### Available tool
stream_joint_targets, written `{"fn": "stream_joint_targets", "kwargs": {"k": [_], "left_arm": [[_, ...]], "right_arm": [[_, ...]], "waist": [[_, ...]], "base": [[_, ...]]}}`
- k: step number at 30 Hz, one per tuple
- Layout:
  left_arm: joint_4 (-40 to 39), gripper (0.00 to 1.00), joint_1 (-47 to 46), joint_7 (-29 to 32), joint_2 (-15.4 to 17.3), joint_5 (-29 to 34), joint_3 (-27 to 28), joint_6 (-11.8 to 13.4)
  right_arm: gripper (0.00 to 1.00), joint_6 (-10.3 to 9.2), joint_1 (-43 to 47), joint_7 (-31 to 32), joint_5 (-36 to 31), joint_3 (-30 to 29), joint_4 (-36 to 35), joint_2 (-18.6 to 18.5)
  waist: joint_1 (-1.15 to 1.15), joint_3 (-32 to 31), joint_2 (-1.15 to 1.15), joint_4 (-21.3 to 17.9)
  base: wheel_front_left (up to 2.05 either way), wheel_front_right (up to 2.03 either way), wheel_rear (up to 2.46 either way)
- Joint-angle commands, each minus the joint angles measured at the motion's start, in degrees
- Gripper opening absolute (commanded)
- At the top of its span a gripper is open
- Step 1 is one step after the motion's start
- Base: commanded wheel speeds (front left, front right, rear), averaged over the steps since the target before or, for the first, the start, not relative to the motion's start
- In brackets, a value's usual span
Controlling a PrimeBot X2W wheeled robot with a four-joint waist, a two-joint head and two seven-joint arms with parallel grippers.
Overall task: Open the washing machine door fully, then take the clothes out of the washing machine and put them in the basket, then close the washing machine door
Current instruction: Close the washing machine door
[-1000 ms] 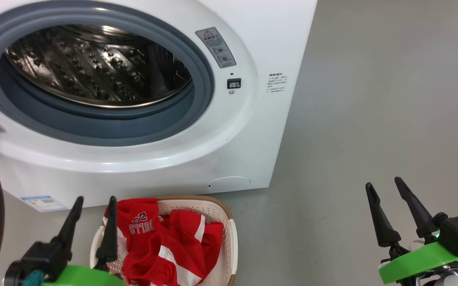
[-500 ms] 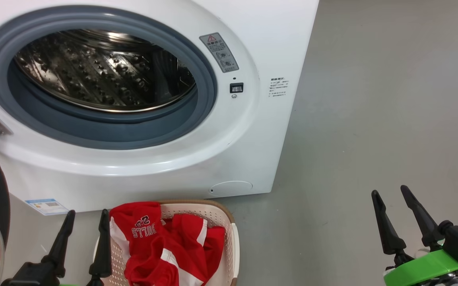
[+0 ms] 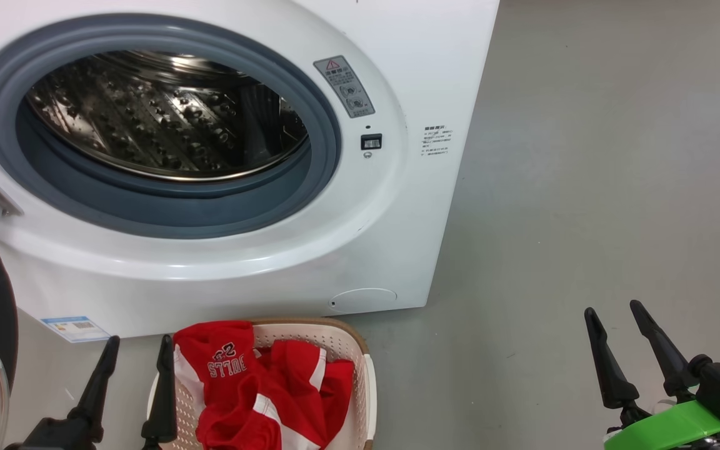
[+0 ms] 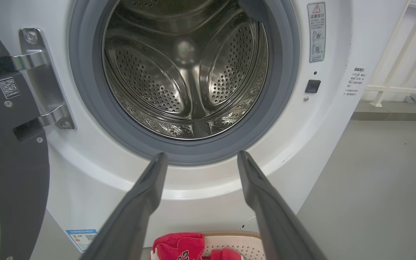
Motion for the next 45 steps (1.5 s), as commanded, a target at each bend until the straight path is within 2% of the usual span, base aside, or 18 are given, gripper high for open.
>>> {"fn": "stream_joint_targets", "kwargs": {"k": [1,18,34,45], "left_arm": [[-1.3,1.00,-0.7,-0.4,0.3,0.9,2.1,-0.3],[-1.2,1.00,-0.9,-0.4,0.2,0.8,2.1,-0.3],[-0.3,1.00,-0.9,-0.4,0.2,-0.2,2.5,-0.3],[0.4,1.00,-1.1,-0.4,0.2,-2.9,1.1,1.2]], "right_arm": [[1.00,0.36,0.0,-0.4,0.7,1.2,-1.5,-1.2],[1.00,0.36,-0.1,-0.4,0.7,1.1,-1.5,-1.2],[1.00,0.36,0.2,-0.4,0.6,0.9,-1.7,-1.2],[1.00,0.36,0.1,-0.4,0.6,1.0,-1.5,-1.9]], "waist": [[0.00,0.0,0.00,0.0],[0.00,0.0,0.00,0.3],[0.00,0.0,0.00,0.8],[0.00,-0.2,0.00,6.5]], "base": [[-0.37,0.37,0.00],[-1.03,1.03,0.00],[-0.08,0.08,0.00],[0.00,0.00,0.00]]}}
